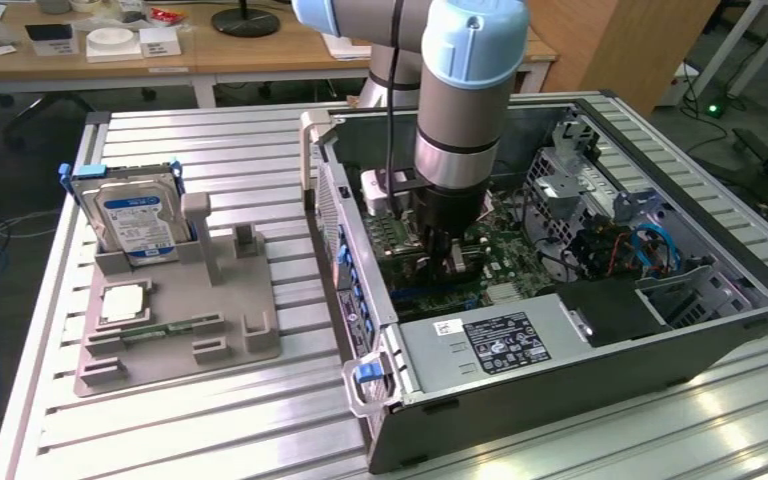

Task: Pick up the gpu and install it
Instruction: 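Insert the gpu into the slot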

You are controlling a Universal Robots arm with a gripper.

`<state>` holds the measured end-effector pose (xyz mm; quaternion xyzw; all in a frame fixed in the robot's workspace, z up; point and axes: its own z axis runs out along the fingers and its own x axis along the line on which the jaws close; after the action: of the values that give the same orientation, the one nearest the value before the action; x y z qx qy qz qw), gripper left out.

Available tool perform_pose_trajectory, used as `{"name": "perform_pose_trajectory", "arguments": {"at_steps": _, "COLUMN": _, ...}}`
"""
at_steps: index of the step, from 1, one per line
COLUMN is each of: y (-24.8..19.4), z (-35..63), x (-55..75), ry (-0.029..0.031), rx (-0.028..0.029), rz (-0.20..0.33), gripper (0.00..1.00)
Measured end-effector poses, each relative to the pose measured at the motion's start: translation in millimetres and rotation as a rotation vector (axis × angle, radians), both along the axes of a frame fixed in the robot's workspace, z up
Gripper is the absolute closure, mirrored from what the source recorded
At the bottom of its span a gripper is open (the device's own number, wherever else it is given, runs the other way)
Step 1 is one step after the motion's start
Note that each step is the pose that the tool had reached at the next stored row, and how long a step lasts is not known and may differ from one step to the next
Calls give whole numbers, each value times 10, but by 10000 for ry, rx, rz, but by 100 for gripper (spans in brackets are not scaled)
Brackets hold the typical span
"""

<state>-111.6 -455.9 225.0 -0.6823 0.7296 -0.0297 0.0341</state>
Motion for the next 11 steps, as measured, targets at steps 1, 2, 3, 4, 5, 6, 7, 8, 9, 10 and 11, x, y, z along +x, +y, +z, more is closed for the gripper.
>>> {"name": "perform_pose_trajectory", "arguments": {"at_steps": 1, "y": 0, "z": -2, "x": 0, "ry": 2, "rx": 0, "rz": 0, "gripper": 72}}
{"name": "perform_pose_trajectory", "arguments": {"at_steps": 2, "y": 0, "z": -7, "x": 0, "ry": 9, "rx": 0, "rz": -1, "gripper": 72}}
{"name": "perform_pose_trajectory", "arguments": {"at_steps": 3, "y": 0, "z": -14, "x": -1, "ry": 21, "rx": -2, "rz": -2, "gripper": 72}}
{"name": "perform_pose_trajectory", "arguments": {"at_steps": 4, "y": 0, "z": -26, "x": 0, "ry": 37, "rx": -6, "rz": -1, "gripper": 72}}
{"name": "perform_pose_trajectory", "arguments": {"at_steps": 5, "y": 0, "z": -45, "x": 1, "ry": 47, "rx": -2, "rz": 1, "gripper": 72}}
{"name": "perform_pose_trajectory", "arguments": {"at_steps": 6, "y": -1, "z": -59, "x": 0, "ry": 64, "rx": -11, "rz": 2, "gripper": 72}}
{"name": "perform_pose_trajectory", "arguments": {"at_steps": 7, "y": -2, "z": -72, "x": -1, "ry": 72, "rx": -18, "rz": 1, "gripper": 72}}
{"name": "perform_pose_trajectory", "arguments": {"at_steps": 8, "y": -1, "z": -89, "x": -1, "ry": 72, "rx": -10, "rz": 0, "gripper": 72}}
{"name": "perform_pose_trajectory", "arguments": {"at_steps": 9, "y": 0, "z": -103, "x": -1, "ry": 66, "rx": -3, "rz": -1, "gripper": 72}}
{"name": "perform_pose_trajectory", "arguments": {"at_steps": 10, "y": 0, "z": -102, "x": -1, "ry": 66, "rx": -5, "rz": -1, "gripper": 72}}
{"name": "perform_pose_trajectory", "arguments": {"at_steps": 11, "y": 0, "z": -103, "x": -1, "ry": 65, "rx": -5, "rz": -2, "gripper": 72}}
